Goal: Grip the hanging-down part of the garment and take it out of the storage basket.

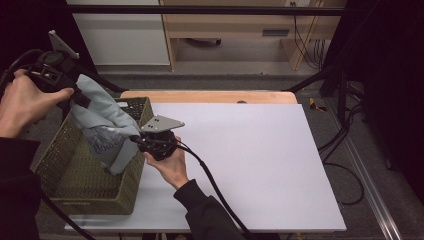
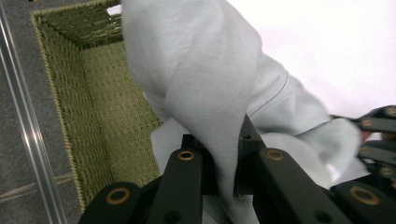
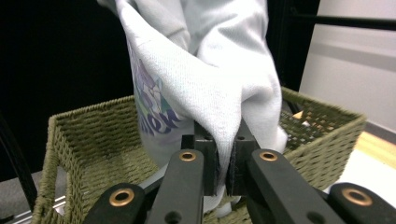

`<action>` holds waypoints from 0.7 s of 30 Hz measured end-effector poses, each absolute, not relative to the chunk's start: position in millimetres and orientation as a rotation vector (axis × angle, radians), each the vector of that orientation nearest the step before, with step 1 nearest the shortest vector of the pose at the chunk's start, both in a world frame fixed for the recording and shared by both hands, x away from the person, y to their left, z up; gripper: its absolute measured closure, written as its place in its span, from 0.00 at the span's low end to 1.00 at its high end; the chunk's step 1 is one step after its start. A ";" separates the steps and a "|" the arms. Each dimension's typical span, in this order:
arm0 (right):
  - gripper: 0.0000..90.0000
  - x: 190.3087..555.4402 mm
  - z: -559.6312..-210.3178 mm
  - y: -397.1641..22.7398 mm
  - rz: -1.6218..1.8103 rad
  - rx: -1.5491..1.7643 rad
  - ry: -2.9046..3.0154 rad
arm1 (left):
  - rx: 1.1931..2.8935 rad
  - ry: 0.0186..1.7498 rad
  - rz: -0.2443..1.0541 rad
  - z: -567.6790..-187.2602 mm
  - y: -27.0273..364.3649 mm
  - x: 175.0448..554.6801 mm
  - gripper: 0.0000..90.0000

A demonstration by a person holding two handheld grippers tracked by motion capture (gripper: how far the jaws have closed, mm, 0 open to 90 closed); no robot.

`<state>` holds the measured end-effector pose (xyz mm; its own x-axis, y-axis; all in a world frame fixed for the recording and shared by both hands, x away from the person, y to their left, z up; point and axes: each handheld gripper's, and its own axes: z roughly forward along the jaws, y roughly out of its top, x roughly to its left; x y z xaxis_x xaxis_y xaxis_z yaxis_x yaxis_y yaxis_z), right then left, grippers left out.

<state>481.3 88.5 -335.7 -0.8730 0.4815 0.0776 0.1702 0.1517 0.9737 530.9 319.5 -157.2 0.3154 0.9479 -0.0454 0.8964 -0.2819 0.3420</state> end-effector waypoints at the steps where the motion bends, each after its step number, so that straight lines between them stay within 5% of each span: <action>1: 0.96 480.5 -331.9 84.4 1.789 0.635 2.167 | 2.282 1.659 0.236 -157.1 319.1 531.0 0.92; 21: 0.96 472.4 -278.4 40.3 1.799 0.610 2.012 | 2.276 1.603 0.226 -153.1 302.0 529.7 0.92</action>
<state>472.4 40.3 -278.4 -0.8368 0.5474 0.0103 0.0712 0.0901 0.9934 529.7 302.0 -153.1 0.3483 0.9349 -0.0680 0.8796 -0.3009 0.3684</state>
